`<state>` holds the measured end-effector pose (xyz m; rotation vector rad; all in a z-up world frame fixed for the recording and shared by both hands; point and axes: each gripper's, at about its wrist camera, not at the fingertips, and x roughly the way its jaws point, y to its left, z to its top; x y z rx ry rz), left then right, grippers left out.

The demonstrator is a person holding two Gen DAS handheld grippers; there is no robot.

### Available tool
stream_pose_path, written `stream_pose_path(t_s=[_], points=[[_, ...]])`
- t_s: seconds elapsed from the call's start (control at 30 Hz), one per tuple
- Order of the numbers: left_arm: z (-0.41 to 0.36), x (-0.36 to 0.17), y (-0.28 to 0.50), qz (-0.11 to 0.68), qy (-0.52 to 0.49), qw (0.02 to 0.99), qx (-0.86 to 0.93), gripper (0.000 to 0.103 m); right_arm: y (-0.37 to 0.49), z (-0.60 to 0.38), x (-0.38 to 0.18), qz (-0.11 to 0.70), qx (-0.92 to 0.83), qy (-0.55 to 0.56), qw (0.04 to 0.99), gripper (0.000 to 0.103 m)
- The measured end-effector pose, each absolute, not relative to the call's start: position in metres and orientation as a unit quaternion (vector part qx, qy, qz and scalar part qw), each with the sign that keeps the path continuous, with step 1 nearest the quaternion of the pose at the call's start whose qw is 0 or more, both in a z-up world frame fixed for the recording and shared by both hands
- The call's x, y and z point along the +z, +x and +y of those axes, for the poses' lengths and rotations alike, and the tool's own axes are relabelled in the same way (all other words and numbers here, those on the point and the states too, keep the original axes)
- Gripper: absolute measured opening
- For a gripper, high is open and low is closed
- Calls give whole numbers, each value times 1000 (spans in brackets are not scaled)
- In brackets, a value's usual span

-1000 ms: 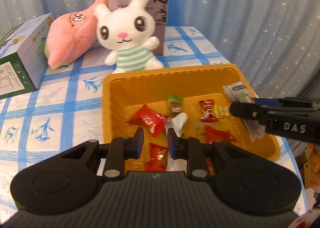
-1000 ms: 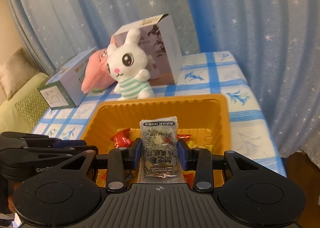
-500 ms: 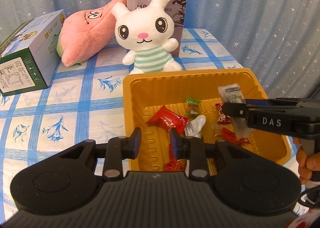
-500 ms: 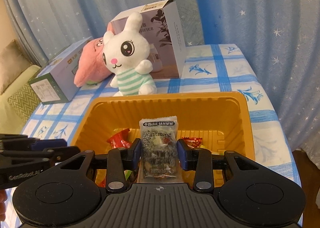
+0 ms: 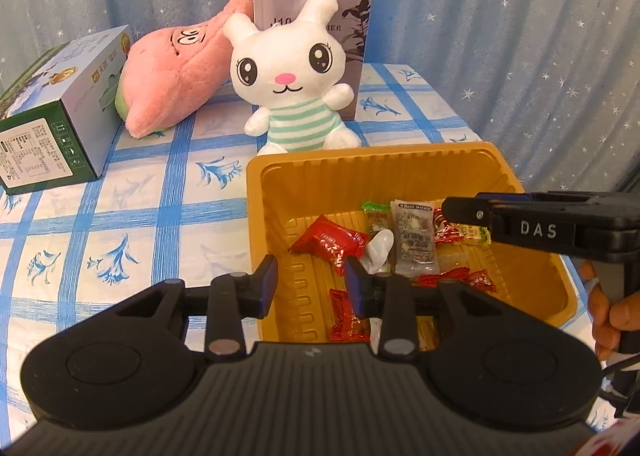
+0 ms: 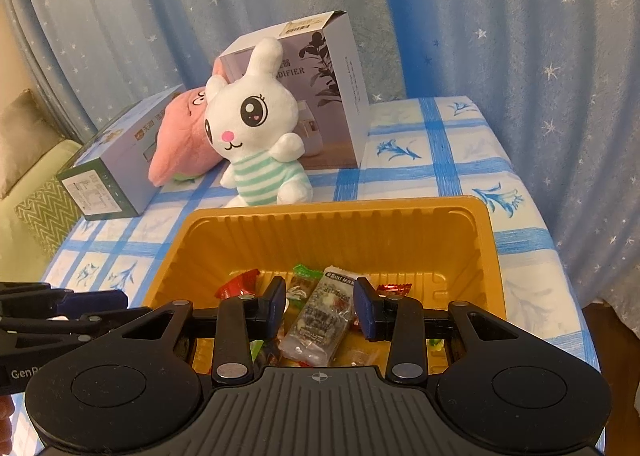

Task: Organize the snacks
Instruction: 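Open the left tool dropping the red packet while the right tool lowers the nut packet into the tray, then open the right tool releasing the nut packet and pull both tools back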

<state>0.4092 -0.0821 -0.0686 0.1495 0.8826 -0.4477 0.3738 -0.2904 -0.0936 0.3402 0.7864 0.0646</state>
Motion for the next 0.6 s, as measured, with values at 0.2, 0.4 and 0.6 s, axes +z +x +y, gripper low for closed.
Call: stream_pose_path(t_s=[0.2,0.4,0.6], points=[[-85,-64,405,417,71,880,-216,33,367,-291,-92,382,35,167,908,38],[-86,-57,397,410,70,883,-216,35,358,-293,-86,378,37,168,910,38],[-86,-46,384,404,63,888,-213,44,344,-295,-73,372,42,171,912,38]])
